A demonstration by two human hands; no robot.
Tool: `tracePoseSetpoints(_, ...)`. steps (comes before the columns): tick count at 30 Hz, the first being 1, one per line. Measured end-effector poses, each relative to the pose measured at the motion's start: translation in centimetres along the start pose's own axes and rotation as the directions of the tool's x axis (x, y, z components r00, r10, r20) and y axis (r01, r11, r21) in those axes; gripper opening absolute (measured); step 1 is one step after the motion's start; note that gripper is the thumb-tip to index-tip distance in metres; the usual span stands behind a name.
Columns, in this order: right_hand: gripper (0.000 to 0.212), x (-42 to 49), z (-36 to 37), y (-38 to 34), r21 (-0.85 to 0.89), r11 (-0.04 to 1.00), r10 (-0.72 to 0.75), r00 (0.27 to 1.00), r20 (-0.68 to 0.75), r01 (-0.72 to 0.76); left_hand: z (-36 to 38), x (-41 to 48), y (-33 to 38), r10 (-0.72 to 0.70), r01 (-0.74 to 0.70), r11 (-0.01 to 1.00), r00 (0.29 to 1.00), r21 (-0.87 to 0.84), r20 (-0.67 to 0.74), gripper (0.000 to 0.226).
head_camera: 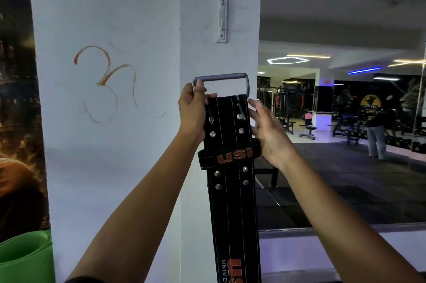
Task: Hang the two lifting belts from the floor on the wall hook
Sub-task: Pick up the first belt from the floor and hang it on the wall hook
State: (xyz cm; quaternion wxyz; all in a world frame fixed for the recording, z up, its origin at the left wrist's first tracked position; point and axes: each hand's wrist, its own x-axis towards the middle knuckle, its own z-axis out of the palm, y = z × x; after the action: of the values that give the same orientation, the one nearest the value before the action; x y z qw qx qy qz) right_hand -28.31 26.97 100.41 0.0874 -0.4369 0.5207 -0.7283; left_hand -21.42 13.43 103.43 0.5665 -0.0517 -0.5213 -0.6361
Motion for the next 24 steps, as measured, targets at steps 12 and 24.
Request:
tracePoseSetpoints(12, 0.048, 6.0, 5.4, -2.9, -0.191, 0.969, -0.223, 0.883, -0.413, 0.156, 0.5, 3.5, 1.1, -0.001, -0.007, 0.997, 0.995, 0.078, 0.098, 0.028)
tracePoseSetpoints(24, 0.046, 20.4, 4.5, -4.2, -0.241, 0.925, -0.374, 0.820, -0.433, 0.294, 4.6, 15.6, -0.2, 0.144, -0.154, 0.974, 0.987, 0.166, 0.068, 0.026)
